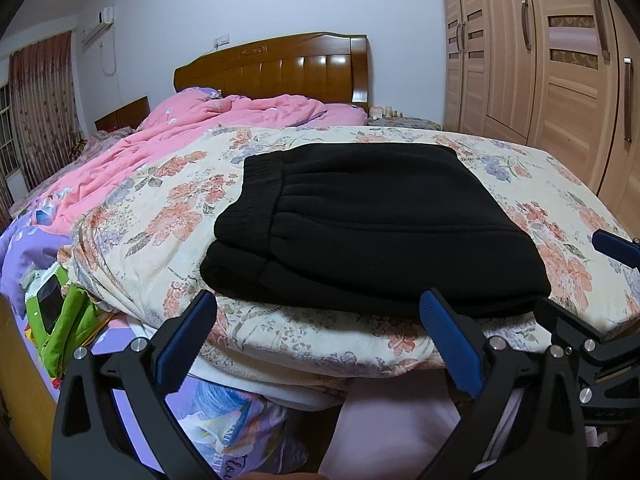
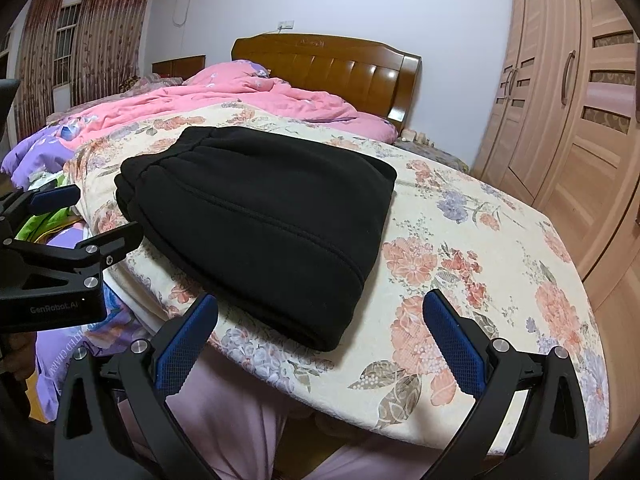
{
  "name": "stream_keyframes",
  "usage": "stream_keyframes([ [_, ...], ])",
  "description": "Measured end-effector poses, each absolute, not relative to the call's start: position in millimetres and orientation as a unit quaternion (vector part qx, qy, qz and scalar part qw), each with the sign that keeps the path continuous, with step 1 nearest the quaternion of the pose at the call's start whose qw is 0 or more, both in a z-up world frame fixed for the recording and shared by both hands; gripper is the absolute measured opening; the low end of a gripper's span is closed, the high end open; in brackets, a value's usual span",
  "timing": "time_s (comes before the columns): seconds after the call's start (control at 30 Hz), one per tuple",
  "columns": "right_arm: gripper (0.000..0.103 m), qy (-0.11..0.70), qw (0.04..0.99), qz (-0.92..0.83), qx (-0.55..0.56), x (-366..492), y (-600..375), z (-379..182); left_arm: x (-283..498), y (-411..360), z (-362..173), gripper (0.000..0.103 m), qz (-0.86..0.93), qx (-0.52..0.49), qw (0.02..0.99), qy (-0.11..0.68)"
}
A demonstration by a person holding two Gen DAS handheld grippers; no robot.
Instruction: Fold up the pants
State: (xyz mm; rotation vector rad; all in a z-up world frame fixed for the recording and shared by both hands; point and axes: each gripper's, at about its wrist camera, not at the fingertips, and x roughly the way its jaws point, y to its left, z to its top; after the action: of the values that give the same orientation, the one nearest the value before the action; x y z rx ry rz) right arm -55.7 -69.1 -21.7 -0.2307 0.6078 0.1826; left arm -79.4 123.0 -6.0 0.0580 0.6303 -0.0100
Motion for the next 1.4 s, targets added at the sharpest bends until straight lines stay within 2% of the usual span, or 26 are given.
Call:
stream_keyframes([
  [1.4, 0.099, 0.305, 0.941, 0.09, -0.116, -54.2, -68.6, -26.1, -79.4, 127.0, -5.5, 0.101, -0.003, 0.04, 0.951, 0.306],
])
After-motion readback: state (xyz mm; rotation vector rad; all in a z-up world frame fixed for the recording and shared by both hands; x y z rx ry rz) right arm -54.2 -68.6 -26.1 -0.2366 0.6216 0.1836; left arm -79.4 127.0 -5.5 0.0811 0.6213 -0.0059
